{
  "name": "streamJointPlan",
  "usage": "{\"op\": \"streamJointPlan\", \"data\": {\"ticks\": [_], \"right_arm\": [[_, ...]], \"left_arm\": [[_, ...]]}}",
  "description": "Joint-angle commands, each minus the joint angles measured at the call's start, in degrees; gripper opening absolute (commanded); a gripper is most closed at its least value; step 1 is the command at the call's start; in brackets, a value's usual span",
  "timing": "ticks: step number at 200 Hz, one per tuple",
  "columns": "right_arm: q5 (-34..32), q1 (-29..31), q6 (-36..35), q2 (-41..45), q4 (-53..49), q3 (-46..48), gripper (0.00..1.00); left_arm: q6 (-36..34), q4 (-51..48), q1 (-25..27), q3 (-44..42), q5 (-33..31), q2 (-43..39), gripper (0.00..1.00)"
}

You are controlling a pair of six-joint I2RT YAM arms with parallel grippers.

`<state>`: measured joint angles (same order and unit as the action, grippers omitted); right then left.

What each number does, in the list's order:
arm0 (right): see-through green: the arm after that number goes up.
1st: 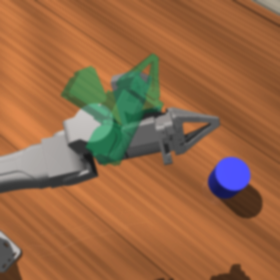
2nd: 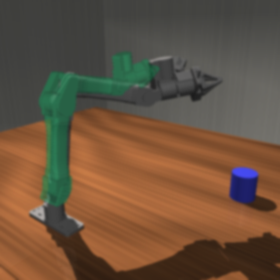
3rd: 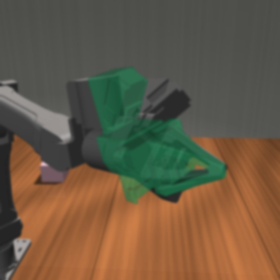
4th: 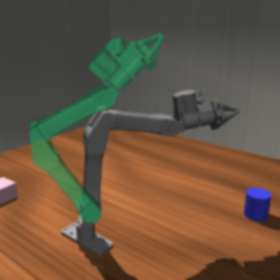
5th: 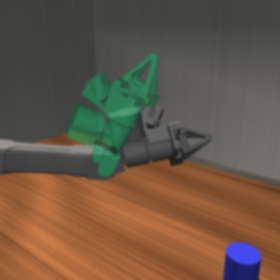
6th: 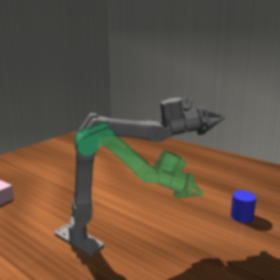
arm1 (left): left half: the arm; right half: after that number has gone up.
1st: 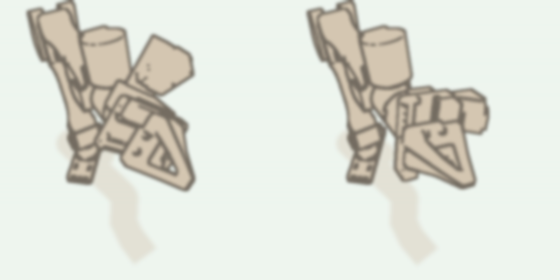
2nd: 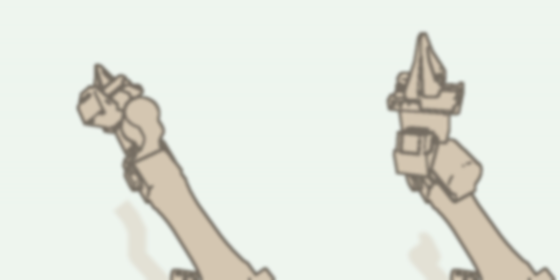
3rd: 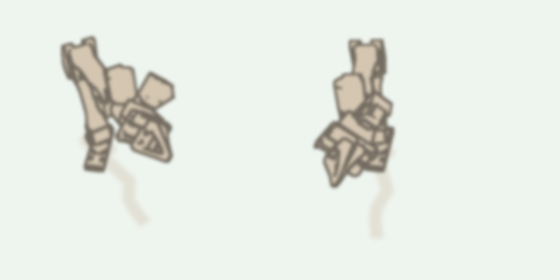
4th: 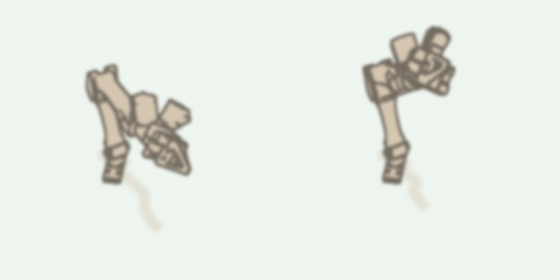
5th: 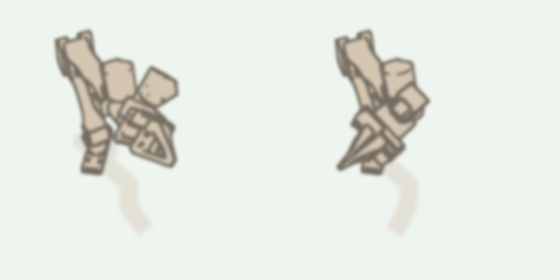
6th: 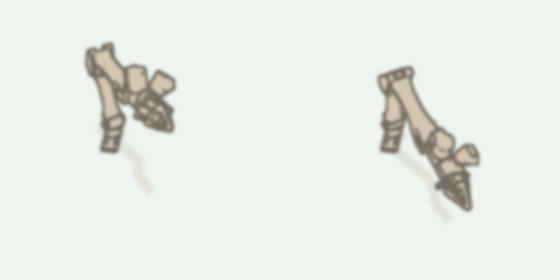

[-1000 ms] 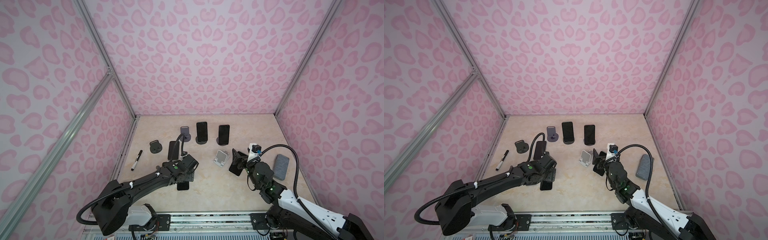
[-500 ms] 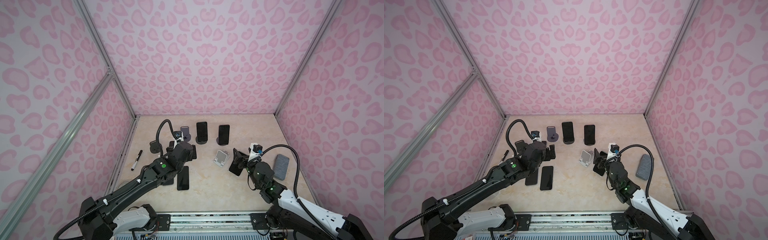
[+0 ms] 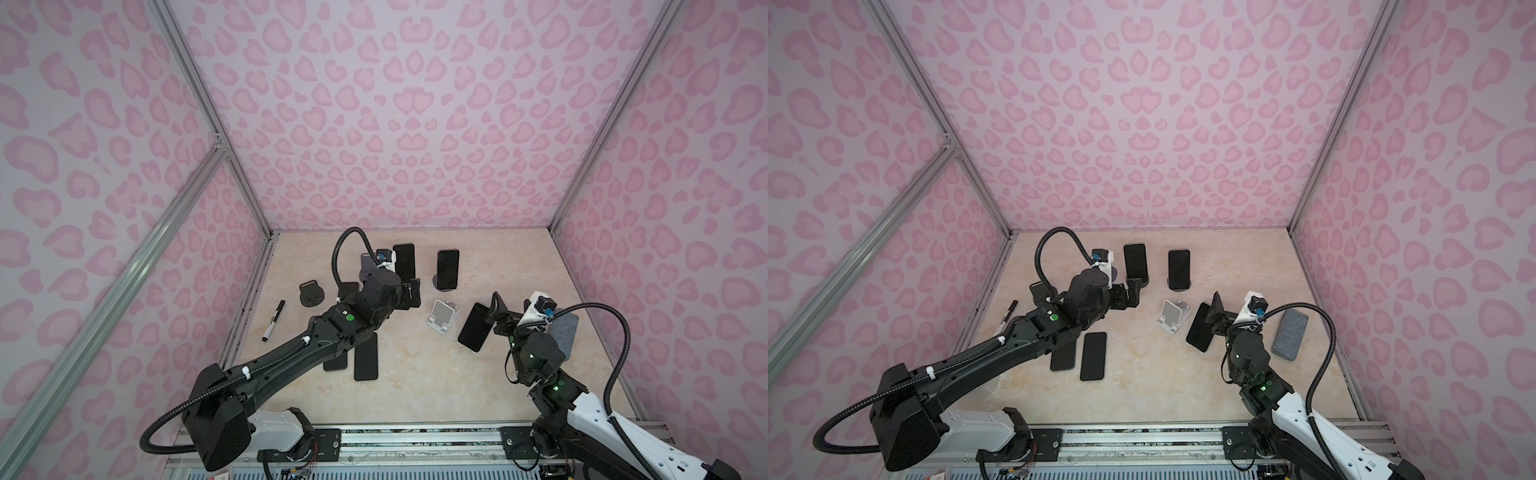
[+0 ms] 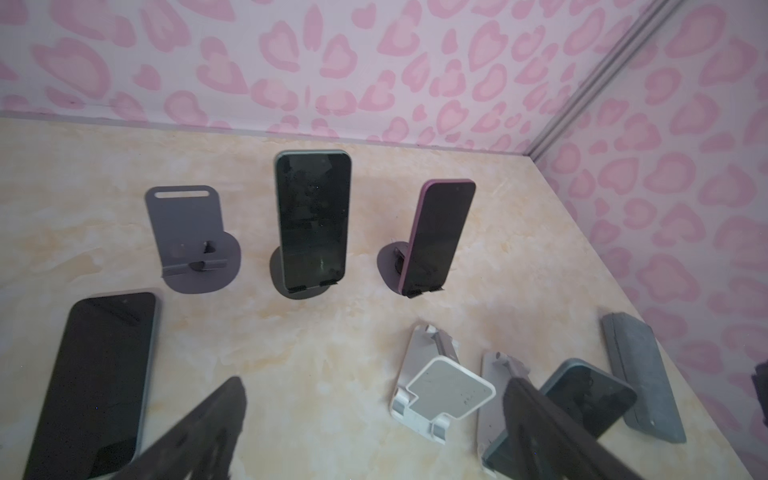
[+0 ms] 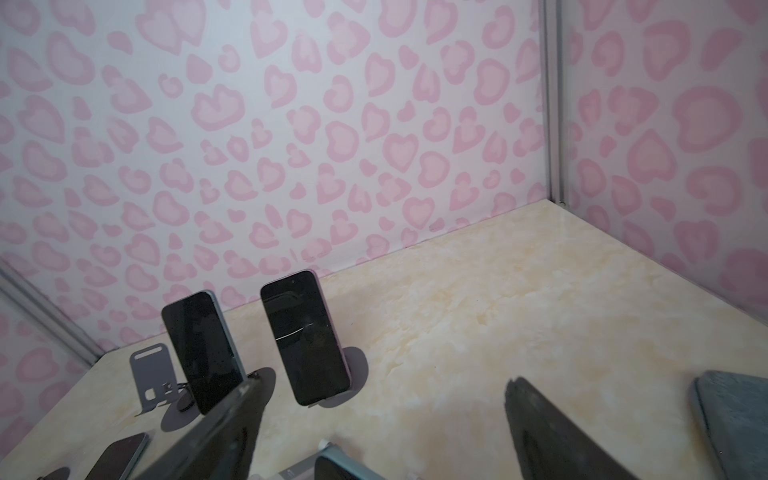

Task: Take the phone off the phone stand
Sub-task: 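Raise the left gripper and reach to the teal-edged phone on the white stand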

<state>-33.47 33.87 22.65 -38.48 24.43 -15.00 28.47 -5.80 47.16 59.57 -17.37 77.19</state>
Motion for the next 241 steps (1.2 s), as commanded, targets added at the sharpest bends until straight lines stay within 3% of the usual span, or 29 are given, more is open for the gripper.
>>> {"op": "streamJointPlan", "data": {"ticks": [1, 64, 139, 221, 241], "right_arm": [[-0.03, -3.69, 6.50, 0.77, -5.24, -0.23, 0.93], [13.74, -16.64, 15.26, -1.38, -12.03, -2.46, 0.93], [17.33, -24.62, 19.11, 2.17, -13.97, -0.71, 0.94], [19.80, -24.99, 20.31, 1.04, -12.65, -0.29, 0.94], [19.59, -24.99, 20.32, 1.87, -12.95, -0.29, 0.94]], "left_arm": [[-3.20, 3.09, 1.62, 1.05, 7.08, 1.49, 0.99], [-7.64, 1.78, 10.83, 4.68, 11.22, 9.00, 0.99], [-9.24, -5.90, 13.77, 19.49, 17.09, 25.10, 0.98], [-8.08, -11.97, 15.60, 28.62, 5.71, 34.46, 0.98], [-7.98, -11.78, 15.66, 29.74, 5.45, 35.62, 0.98]]}}
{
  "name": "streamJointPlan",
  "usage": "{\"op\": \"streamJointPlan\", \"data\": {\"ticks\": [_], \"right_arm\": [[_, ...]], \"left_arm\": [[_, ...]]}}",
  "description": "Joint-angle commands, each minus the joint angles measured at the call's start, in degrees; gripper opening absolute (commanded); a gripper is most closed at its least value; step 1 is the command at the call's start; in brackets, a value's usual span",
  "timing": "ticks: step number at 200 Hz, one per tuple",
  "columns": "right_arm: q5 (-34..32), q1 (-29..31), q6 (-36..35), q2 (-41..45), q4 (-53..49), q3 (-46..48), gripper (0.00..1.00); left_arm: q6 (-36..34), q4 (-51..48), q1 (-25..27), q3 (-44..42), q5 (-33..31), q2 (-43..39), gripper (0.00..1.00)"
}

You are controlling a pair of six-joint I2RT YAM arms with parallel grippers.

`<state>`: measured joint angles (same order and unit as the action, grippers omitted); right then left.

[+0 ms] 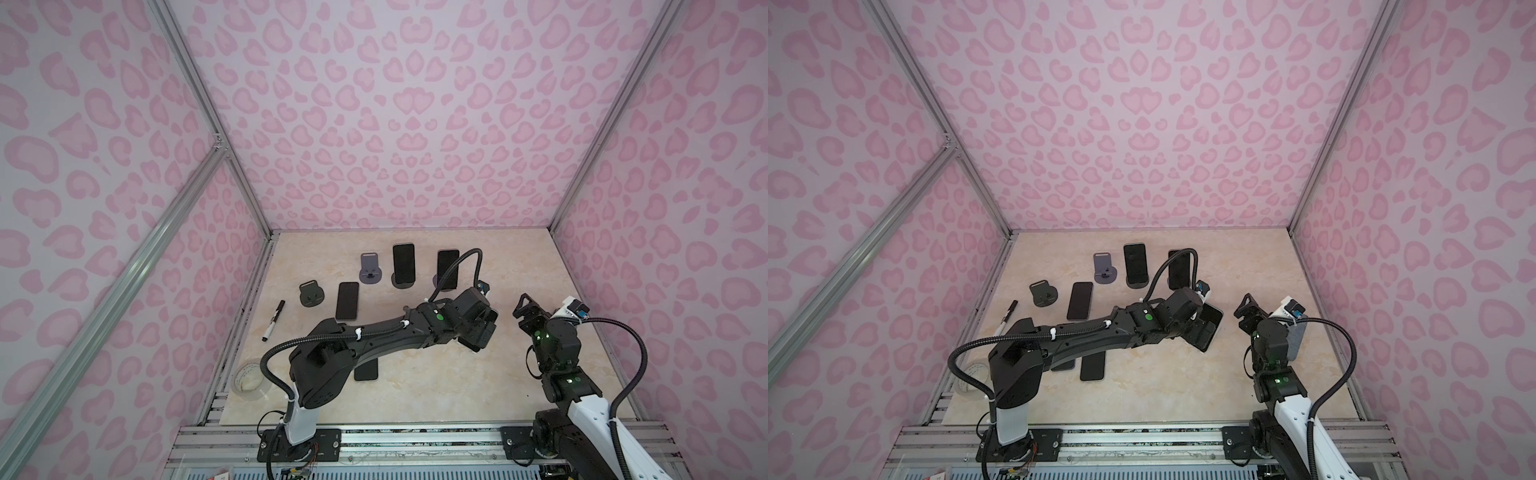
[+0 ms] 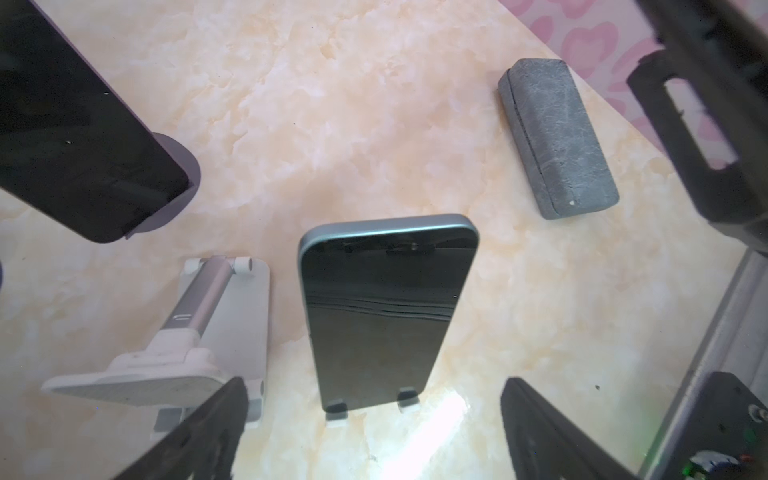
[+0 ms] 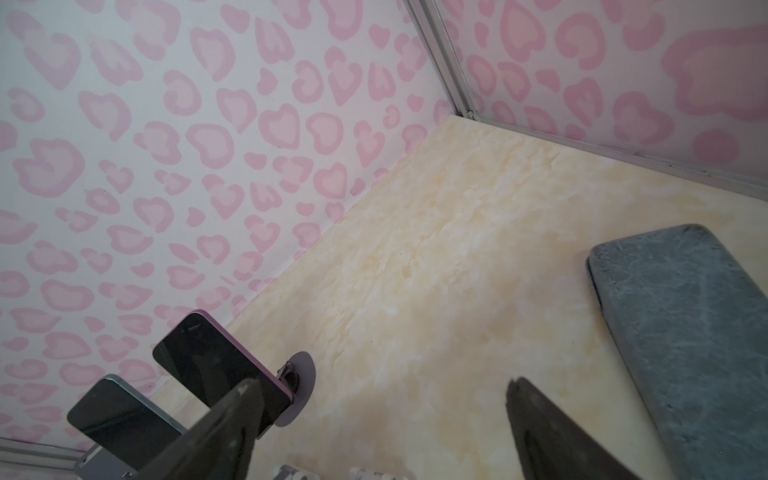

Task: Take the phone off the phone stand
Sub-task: 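Raise the left gripper and reach to the teal-edged phone on the white stand, then lower the left gripper around the top of the teal-edged phone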

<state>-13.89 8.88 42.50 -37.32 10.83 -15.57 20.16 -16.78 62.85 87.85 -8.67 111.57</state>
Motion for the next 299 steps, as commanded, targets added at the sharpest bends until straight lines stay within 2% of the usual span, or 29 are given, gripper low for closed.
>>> {"op": "streamJointPlan", "data": {"ticks": [1, 33, 138, 228, 299], "right_arm": [[0.01, -0.01, 0.48, 0.74, 0.66, 0.32, 0.94], [-0.08, -0.01, 0.57, 1.26, 0.76, 0.61, 0.94], [0.43, -0.01, 0.57, 1.35, 0.85, 0.59, 0.94], [0.44, -0.01, 0.68, 1.02, 1.21, 0.79, 0.94], [0.71, -0.01, 0.73, 0.66, 1.49, 0.76, 0.94]], "left_arm": [[0.28, -0.80, -0.02, 1.54, -3.09, 1.31, 0.98], [0.81, 0.20, 0.11, 2.85, 0.31, 3.29, 0.98], [1.01, 0.86, 1.57, 4.65, -2.66, 5.38, 0.98], [1.04, 2.97, -0.06, 4.50, 3.13, 7.64, 0.98], [0.58, 2.83, -0.16, 5.73, 4.65, 9.63, 0.98]]}}
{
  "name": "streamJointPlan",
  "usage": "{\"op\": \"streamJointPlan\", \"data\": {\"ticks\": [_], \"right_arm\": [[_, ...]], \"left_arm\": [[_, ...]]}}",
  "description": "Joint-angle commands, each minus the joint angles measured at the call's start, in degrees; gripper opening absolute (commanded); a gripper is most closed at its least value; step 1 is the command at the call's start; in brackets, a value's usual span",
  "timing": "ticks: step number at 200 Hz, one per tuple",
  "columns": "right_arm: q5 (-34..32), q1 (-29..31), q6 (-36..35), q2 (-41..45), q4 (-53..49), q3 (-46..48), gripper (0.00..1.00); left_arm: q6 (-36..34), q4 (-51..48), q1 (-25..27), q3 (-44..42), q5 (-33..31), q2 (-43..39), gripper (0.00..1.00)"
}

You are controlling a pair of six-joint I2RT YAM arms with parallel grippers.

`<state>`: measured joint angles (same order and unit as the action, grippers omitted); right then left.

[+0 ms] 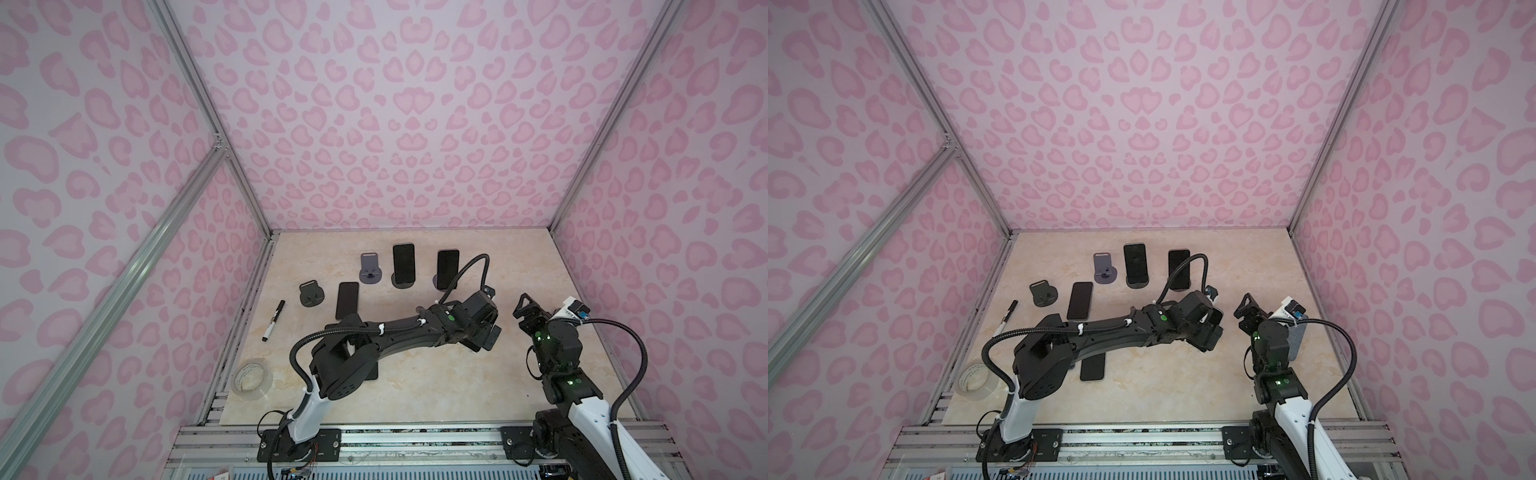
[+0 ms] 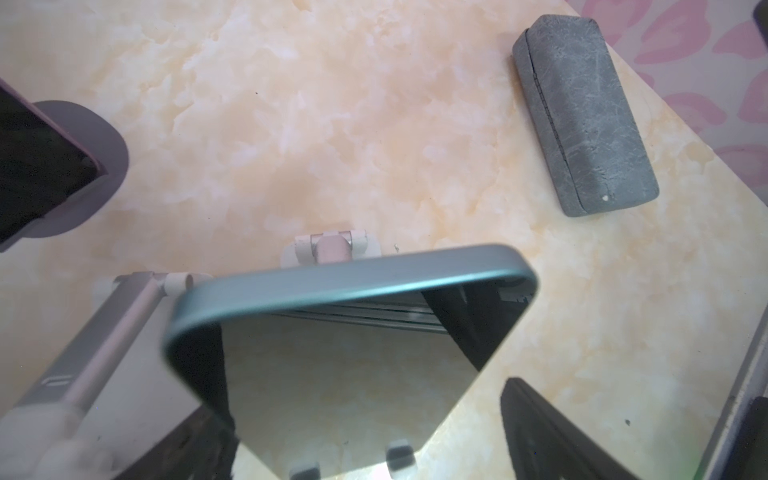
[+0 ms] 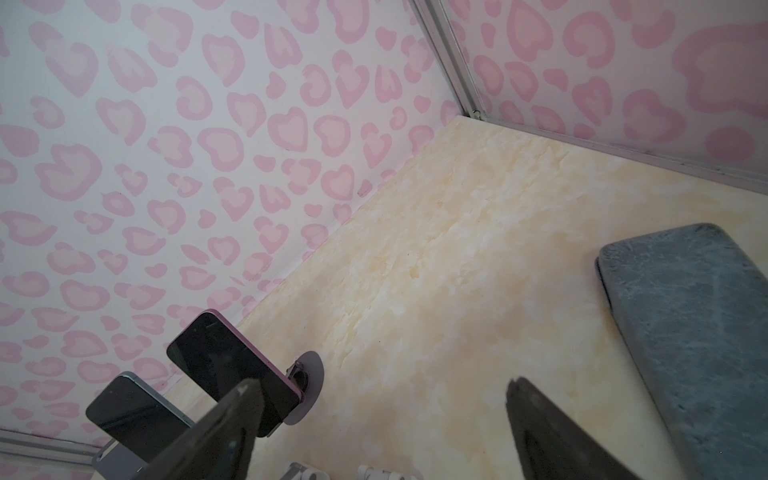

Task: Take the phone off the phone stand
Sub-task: 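Lower the left gripper around the top of the teal-edged phone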

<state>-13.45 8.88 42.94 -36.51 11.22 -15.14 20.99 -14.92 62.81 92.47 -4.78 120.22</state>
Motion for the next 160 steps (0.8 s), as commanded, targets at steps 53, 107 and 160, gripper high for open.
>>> {"op": "streamJointPlan", "data": {"ticks": [53, 107, 160], "right_arm": [[0.45, -0.01, 0.31, -0.26, 1.33, 0.45, 0.94], [0.53, -0.01, 0.39, -0.23, 1.42, 0.50, 0.94], [0.49, -0.01, 0.39, -0.70, 1.60, 0.54, 0.94]], "left_arm": [[-0.68, 0.19, -0.18, 2.15, -0.76, 2.11, 0.98], [-0.87, -0.18, -0.58, 2.29, -1.03, 3.01, 0.97], [-0.69, -1.20, -0.72, 3.02, -0.01, 3.34, 0.85]]}}
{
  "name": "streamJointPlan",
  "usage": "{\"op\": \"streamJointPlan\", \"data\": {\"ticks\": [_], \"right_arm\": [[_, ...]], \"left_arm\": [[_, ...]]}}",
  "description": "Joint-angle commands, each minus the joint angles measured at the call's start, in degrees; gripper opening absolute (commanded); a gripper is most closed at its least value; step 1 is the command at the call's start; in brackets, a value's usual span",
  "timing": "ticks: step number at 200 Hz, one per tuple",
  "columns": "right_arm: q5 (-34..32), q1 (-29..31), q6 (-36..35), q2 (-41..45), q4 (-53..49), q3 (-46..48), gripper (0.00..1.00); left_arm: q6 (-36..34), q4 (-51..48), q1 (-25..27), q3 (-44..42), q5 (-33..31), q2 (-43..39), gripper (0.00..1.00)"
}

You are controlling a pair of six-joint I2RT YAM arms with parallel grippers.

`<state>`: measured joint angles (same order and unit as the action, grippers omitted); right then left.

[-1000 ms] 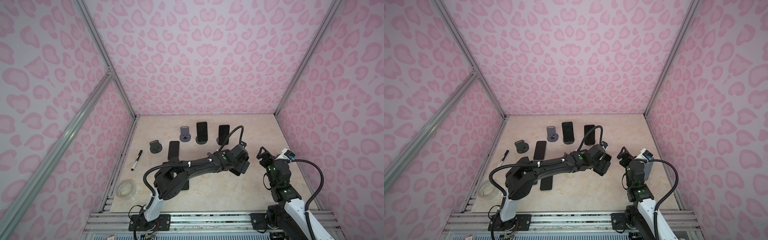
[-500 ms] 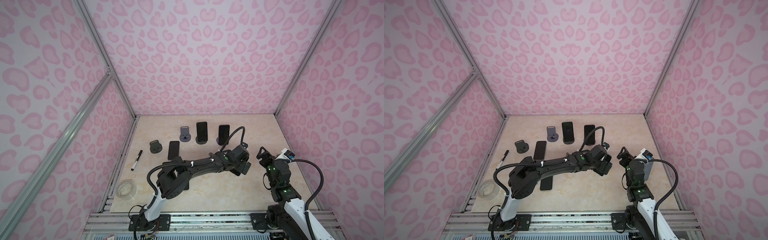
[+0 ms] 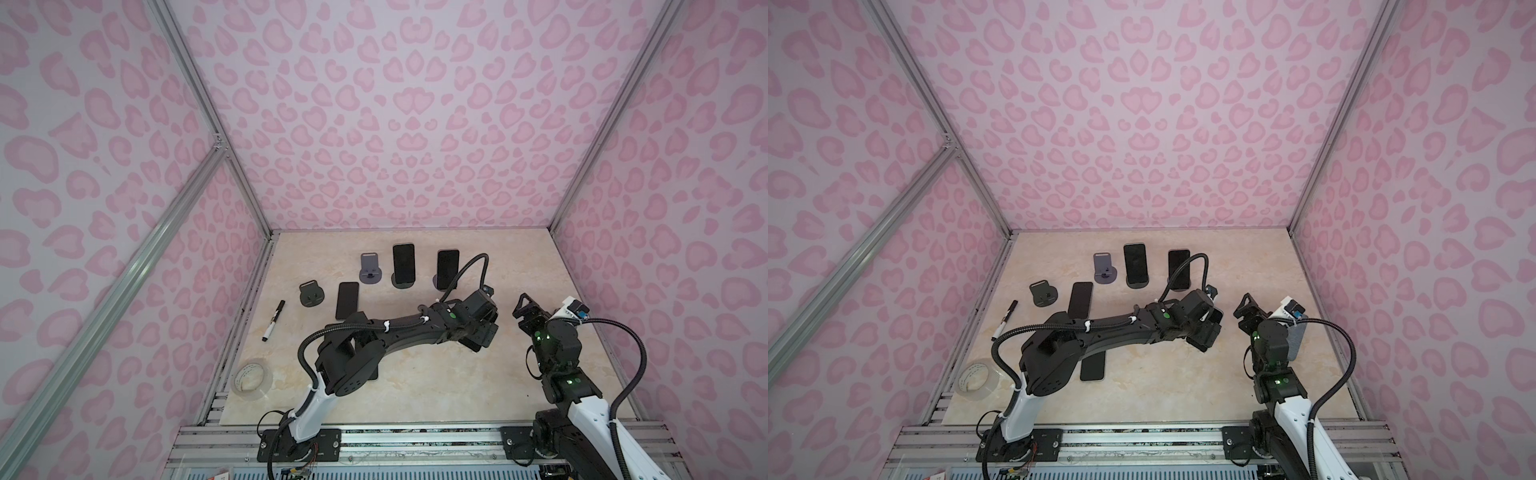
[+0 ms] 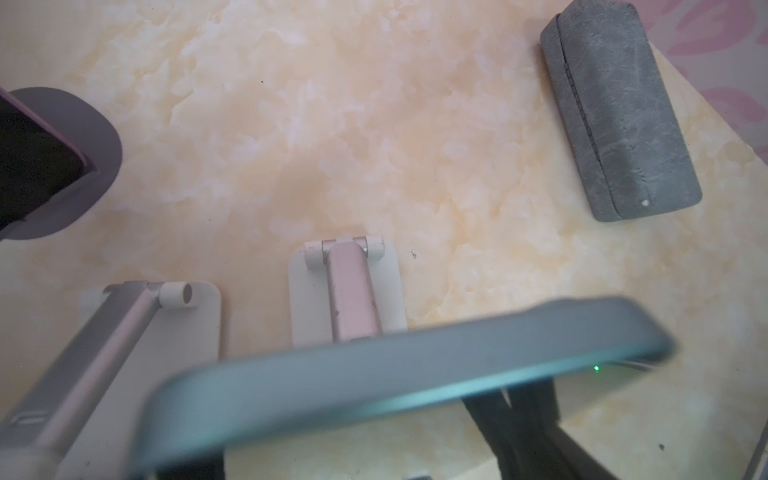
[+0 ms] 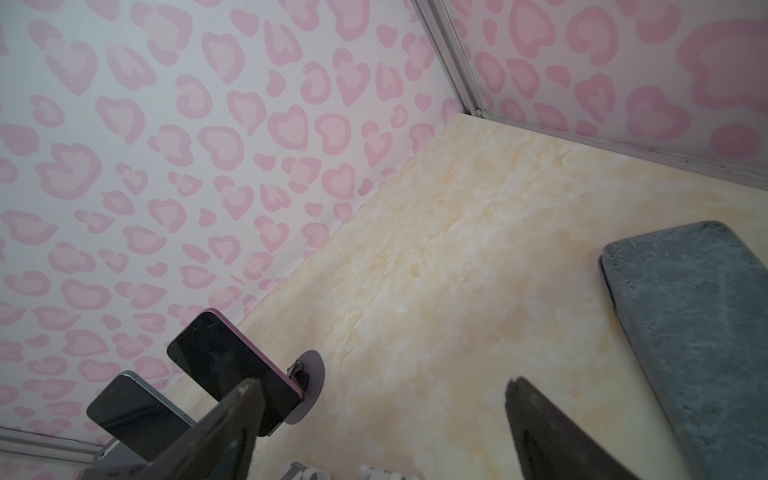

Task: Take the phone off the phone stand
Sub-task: 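Lower the left gripper around the top of the teal-edged phone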

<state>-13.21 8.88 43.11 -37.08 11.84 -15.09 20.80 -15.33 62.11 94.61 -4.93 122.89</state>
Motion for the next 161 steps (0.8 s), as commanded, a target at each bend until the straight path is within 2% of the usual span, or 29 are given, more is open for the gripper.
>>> {"op": "streamJointPlan", "data": {"ticks": [1, 91, 161], "right_arm": [[0.27, -0.01, 0.22, -0.16, 1.04, 0.50, 0.94], [0.21, -0.01, 0.40, -0.19, 1.41, 0.77, 0.93], [0.20, -0.01, 0.40, -0.26, 1.48, 0.86, 0.93]], "left_arm": [[-0.45, -0.81, -0.04, 0.86, 0.16, 0.64, 0.84], [-1.57, -1.89, 0.25, 0.26, -1.10, -0.11, 0.67], [-3.23, -0.28, 0.91, -1.30, -0.17, -4.56, 0.62]]}}
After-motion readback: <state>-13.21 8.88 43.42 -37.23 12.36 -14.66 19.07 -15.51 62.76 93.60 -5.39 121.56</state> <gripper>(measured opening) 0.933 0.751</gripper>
